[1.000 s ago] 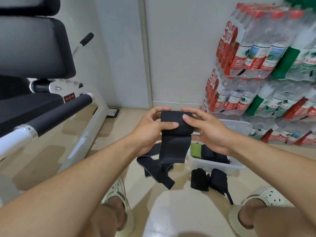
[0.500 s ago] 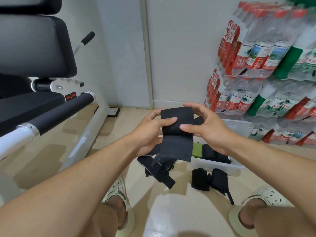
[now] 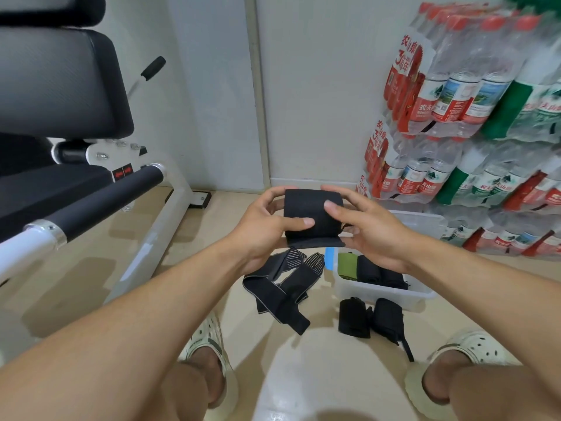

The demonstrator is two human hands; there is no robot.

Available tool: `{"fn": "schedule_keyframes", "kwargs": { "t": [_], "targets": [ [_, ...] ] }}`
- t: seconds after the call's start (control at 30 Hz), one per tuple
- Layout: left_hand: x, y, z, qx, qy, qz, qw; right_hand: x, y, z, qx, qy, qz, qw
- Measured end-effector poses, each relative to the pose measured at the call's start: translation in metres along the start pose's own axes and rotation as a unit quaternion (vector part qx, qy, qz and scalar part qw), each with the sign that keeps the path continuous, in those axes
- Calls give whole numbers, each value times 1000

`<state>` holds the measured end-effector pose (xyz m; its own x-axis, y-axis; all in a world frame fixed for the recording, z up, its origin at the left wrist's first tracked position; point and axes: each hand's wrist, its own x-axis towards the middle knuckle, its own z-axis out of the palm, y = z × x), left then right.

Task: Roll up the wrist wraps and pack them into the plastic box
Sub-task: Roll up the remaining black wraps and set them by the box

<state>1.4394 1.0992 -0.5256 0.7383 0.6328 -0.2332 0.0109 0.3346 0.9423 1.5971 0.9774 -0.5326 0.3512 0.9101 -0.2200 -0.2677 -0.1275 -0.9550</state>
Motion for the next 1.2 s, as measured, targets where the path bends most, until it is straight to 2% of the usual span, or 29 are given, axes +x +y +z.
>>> {"fn": "schedule_keyframes", "kwargs": {
  "t": [0.2, 0.3, 0.47, 0.57, 0.7, 0.8, 0.9, 1.0, 1.2],
  "targets": [
    [-2, -3, 0, 63, -20, 55, 996, 2, 0, 0, 67, -9, 68, 995],
    [-5, -4, 1, 67, -29, 56, 996, 1, 0, 0, 70, -8, 81, 994],
    [-5, -3, 3, -8, -22, -19, 1000, 2, 0, 0, 74, 8, 50, 996],
    [-4, -2, 2, -3, -11, -60, 998, 1, -2, 1, 33, 13, 18, 999],
    [-5, 1, -1, 18, -60, -113, 992, -1, -4, -4, 9, -1, 9, 1000],
    [-5, 2, -3, 11, -82, -127, 988, -2, -1, -7, 43, -22, 45, 998],
    [-4, 2, 0, -5, -57, -105, 993, -3, 2, -7, 89, -48, 60, 993],
    [-3, 1, 5, -7, -30, -89, 996, -2, 2, -7, 69, -48, 66, 994],
    [-3, -13, 21, 61, 37, -42, 997, -1, 7, -6, 32, 26, 61, 997]
  ]
}}
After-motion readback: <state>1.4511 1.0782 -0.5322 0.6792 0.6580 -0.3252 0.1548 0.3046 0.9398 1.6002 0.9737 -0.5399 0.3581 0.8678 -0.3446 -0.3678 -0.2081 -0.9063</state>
